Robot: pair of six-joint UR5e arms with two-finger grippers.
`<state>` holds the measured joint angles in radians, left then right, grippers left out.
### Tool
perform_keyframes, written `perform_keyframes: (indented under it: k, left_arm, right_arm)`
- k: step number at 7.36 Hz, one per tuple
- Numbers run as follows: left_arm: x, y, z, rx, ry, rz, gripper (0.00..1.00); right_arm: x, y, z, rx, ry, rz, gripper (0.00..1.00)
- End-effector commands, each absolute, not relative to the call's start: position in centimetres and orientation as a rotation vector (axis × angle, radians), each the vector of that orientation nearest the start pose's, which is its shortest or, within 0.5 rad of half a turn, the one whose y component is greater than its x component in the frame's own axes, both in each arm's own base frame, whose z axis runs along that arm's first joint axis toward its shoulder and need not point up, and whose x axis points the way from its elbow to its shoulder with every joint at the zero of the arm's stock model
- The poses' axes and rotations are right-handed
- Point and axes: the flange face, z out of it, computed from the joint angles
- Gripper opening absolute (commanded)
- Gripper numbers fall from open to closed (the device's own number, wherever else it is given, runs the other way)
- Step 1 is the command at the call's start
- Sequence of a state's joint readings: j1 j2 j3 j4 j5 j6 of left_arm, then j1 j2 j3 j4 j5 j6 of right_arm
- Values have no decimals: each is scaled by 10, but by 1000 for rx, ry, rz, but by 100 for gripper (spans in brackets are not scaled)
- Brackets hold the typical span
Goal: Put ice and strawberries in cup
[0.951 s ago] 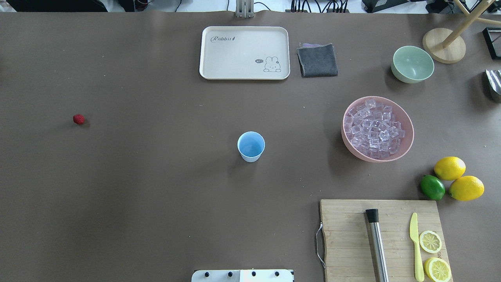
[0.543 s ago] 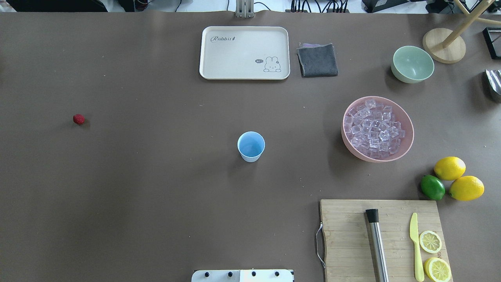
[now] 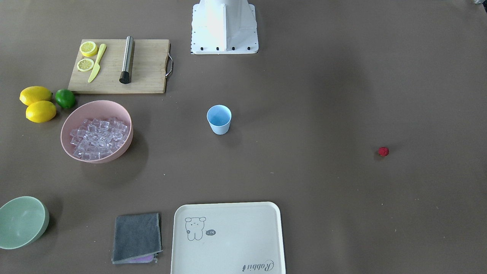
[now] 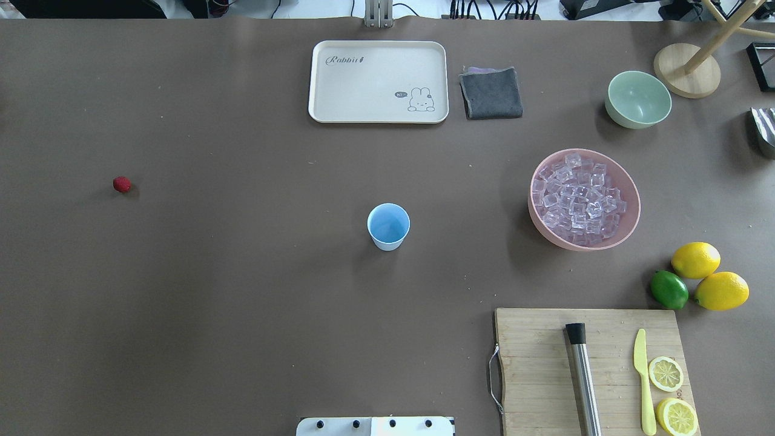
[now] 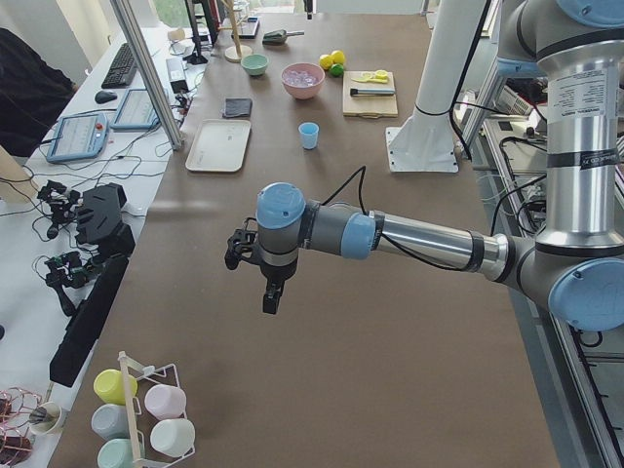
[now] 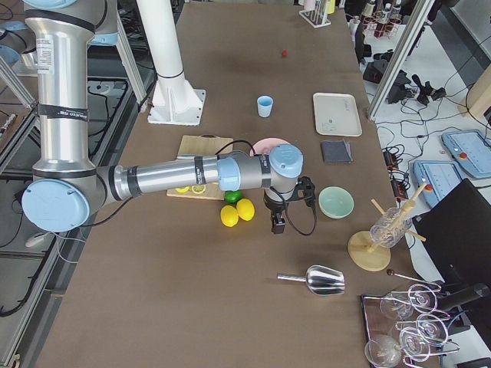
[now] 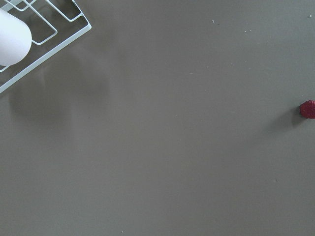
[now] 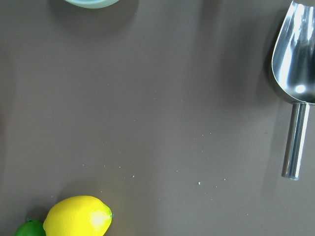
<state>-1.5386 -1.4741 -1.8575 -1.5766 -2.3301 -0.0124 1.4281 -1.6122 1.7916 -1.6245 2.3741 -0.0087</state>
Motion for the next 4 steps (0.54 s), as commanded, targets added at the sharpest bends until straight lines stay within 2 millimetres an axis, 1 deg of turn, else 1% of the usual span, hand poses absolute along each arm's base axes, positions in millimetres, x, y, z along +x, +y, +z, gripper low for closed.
perform_keyframes:
  k: [1,3,4]
  left_arm:
    - [-50,-458,564,168,761,91,97]
    - [-51,-458,563,170,762,91,97]
    - [-51,-458,563,170,762,91,97]
  right_arm:
    - [-7,-480,558,93,-810,-199,100]
    - [-10,-482,540,123,-820,-220,100]
    - [-22,-481,523,141,-820,-243,100]
